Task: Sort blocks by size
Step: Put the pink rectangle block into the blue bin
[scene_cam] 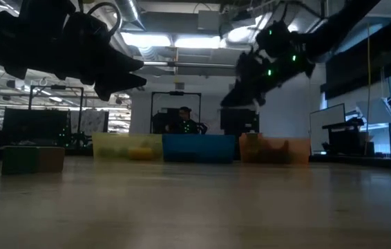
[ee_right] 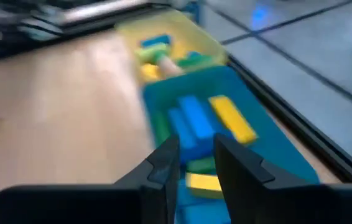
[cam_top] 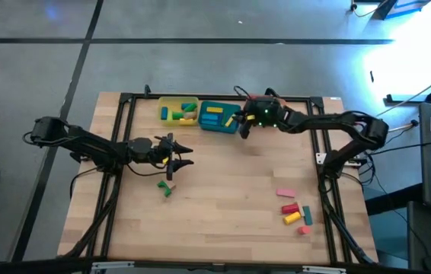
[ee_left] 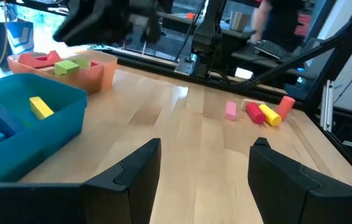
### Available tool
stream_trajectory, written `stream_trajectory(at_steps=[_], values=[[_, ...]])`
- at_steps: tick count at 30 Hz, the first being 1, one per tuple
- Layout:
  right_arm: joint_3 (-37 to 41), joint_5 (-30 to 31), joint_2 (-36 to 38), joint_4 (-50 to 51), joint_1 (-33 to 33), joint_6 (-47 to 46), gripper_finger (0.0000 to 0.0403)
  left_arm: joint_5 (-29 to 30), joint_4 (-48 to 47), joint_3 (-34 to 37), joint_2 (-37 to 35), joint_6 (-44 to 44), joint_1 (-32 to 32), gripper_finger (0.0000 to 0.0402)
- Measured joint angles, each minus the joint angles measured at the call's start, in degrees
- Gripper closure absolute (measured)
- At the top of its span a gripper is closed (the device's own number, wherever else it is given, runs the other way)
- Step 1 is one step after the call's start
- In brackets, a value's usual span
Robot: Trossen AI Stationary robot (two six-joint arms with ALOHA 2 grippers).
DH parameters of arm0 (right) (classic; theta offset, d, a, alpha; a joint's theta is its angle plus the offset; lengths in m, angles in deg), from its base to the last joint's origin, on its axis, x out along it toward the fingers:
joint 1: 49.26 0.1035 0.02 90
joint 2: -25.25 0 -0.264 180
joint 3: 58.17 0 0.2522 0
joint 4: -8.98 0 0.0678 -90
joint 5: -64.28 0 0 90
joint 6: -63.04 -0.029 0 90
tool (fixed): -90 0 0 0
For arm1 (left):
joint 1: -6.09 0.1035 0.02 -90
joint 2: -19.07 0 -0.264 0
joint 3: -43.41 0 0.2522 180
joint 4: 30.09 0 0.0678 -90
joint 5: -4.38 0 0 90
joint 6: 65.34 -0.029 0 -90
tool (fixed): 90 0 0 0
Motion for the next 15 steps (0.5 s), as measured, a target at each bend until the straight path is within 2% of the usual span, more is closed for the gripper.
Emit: stream_trajectory(at_steps=[5,10,13,15], values=[[-5.9,-13.6,4.7,14.6,0.2,-4.7,0.0304,0.0,-0.1,0.0,0.0,-0.2,0.0,0.0196],[-10.8,-31.4,6.7,28.3,3.2,-8.9,0.0304,0.0,0.0,0.0,0.0,-0.3,0.0,0.0196],[-11.5,-40.0,6.8,31.6,6.8,-12.0,0.0304,0.0,0.0,0.0,0.0,-0.2,0.0,0.0196],[-11.5,-41.8,6.7,31.7,10.1,-14.9,0.0304,0.0,0.0,0.0,0.0,-0.3,0.0,0.0196]])
